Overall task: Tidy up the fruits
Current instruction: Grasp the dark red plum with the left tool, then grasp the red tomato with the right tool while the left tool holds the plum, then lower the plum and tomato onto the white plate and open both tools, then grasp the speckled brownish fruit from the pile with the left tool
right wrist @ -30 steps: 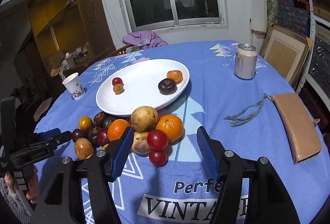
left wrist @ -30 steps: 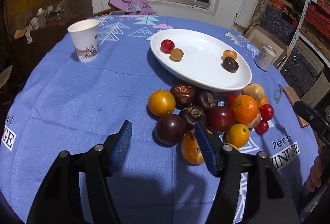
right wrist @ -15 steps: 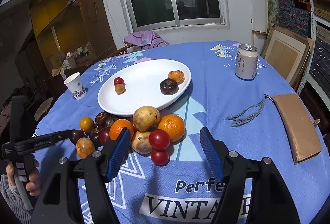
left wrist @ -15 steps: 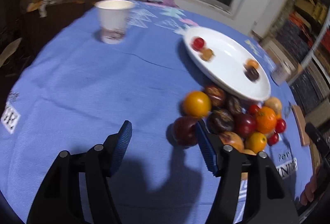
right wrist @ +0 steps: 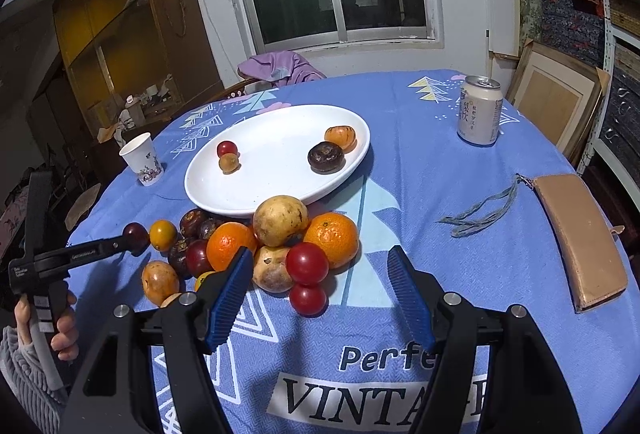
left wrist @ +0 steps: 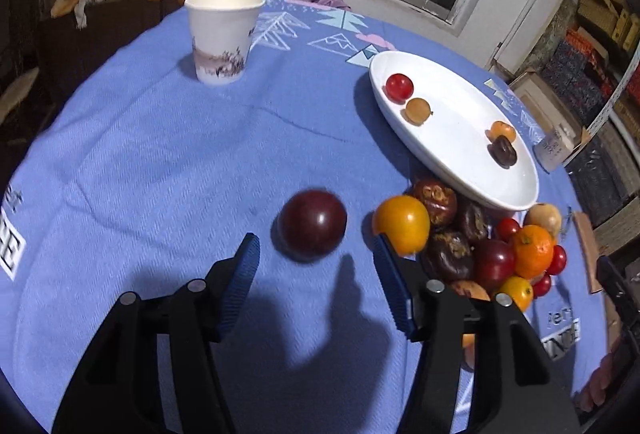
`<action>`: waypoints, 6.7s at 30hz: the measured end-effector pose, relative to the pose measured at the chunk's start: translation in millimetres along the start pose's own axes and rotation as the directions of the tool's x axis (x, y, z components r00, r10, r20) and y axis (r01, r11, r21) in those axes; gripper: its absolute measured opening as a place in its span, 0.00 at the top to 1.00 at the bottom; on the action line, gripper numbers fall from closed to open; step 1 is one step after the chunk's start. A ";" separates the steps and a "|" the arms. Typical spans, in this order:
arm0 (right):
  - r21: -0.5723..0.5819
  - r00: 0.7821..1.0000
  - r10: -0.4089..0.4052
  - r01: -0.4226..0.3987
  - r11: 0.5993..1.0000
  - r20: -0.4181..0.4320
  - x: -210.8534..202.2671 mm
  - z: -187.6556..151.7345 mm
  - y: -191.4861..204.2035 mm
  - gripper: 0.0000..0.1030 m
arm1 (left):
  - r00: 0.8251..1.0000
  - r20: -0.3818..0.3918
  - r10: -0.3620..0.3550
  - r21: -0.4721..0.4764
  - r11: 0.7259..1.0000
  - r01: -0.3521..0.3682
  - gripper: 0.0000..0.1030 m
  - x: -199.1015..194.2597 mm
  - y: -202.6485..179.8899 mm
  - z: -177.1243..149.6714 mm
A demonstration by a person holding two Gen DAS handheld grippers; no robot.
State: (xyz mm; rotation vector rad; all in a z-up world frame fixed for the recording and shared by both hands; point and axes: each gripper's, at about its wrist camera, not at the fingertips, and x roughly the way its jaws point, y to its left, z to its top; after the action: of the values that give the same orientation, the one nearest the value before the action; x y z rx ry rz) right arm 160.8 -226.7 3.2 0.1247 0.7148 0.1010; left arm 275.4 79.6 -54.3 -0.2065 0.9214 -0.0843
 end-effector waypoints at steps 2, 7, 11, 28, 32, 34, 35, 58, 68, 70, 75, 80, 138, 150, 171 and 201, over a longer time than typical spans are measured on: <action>0.001 1.000 0.001 -0.001 1.000 -0.002 0.6 -0.4 0.1 0.32 | 0.998 0.038 0.053 0.043 0.998 -0.055 0.44 0.4 -8.0 4.8; 0.011 1.000 0.001 -0.001 1.000 -0.015 3.0 0.2 -2.3 0.32 | 0.997 0.045 0.060 0.094 0.994 -0.064 0.44 0.0 -13.5 1.4; 0.010 1.000 -0.003 0.004 1.000 -0.027 5.9 -0.6 -2.0 0.32 | 0.997 0.068 0.044 0.114 0.992 -0.052 0.45 -2.2 -16.7 0.9; -0.005 0.999 0.006 -0.007 1.000 -0.042 8.5 -5.2 2.9 0.32 | 0.991 0.083 0.104 0.202 0.972 -0.119 0.55 5.5 -19.8 -10.5; -0.010 0.999 -0.001 0.001 1.000 -0.054 10.9 -7.6 3.2 0.32 | 0.996 0.044 0.082 0.166 0.982 -0.088 0.65 6.8 -11.0 -11.9; -0.020 0.998 -0.013 0.012 1.000 -0.062 12.8 -10.3 4.3 0.31 | 0.995 0.048 0.086 0.156 0.983 -0.093 0.65 5.4 -9.2 -11.8; -0.026 0.998 -0.018 0.016 1.000 -0.066 13.5 -11.5 4.8 0.31 | 0.995 0.050 0.090 0.152 0.984 -0.096 0.65 5.0 -8.4 -12.0; -0.219 0.981 -0.108 0.071 0.973 -0.159 52.8 -34.7 35.1 0.68 | 0.995 0.091 0.034 0.093 0.995 -0.043 0.66 -23.1 -4.4 -9.5; -0.190 0.981 -0.099 0.067 0.979 -0.166 58.4 -30.1 30.6 0.74 | 0.996 0.071 0.045 0.109 0.993 -0.052 0.65 -16.4 -7.3 -11.4; -0.190 0.981 -0.095 0.063 0.980 -0.167 56.5 -31.1 30.4 0.74 | 0.997 0.057 0.050 0.109 0.992 -0.056 0.65 -12.2 -7.1 -11.2; -0.176 0.986 -0.065 0.037 0.984 -0.156 41.6 -34.3 31.6 0.75 | 0.997 0.067 0.044 0.093 0.994 -0.050 0.66 -14.7 -3.4 -13.1; -0.110 0.998 0.008 -0.015 0.994 -0.063 -2.8 -31.3 24.6 0.75 | 0.992 0.127 0.010 0.076 0.997 -0.020 0.66 -41.4 -3.8 -14.6; 0.083 0.995 -0.073 0.067 0.994 0.071 -12.8 6.8 -26.4 0.30 | 0.984 0.180 -0.008 0.312 0.949 -0.050 0.10 -55.7 -66.7 -52.6; 0.040 0.994 -0.090 0.088 0.995 0.059 -9.0 5.3 -18.1 0.30 | 0.986 0.140 0.095 0.363 0.921 -0.140 0.08 -33.2 -68.7 -56.8; 0.028 0.995 -0.081 0.079 0.996 0.060 -6.8 4.9 -15.8 0.30 | 0.987 0.161 0.026 0.437 0.895 -0.095 0.20 -28.6 -89.1 -60.3; -0.054 0.999 -0.029 0.028 0.998 -0.025 7.9 -12.4 3.5 0.36 | 0.990 0.139 -0.035 0.238 0.971 0.001 0.58 -39.3 -46.3 -33.9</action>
State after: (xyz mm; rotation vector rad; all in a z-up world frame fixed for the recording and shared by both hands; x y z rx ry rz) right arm 158.4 -221.2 -10.6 0.0621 0.7387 0.0943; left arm 225.4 35.9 -33.6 0.0021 0.7598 -0.1934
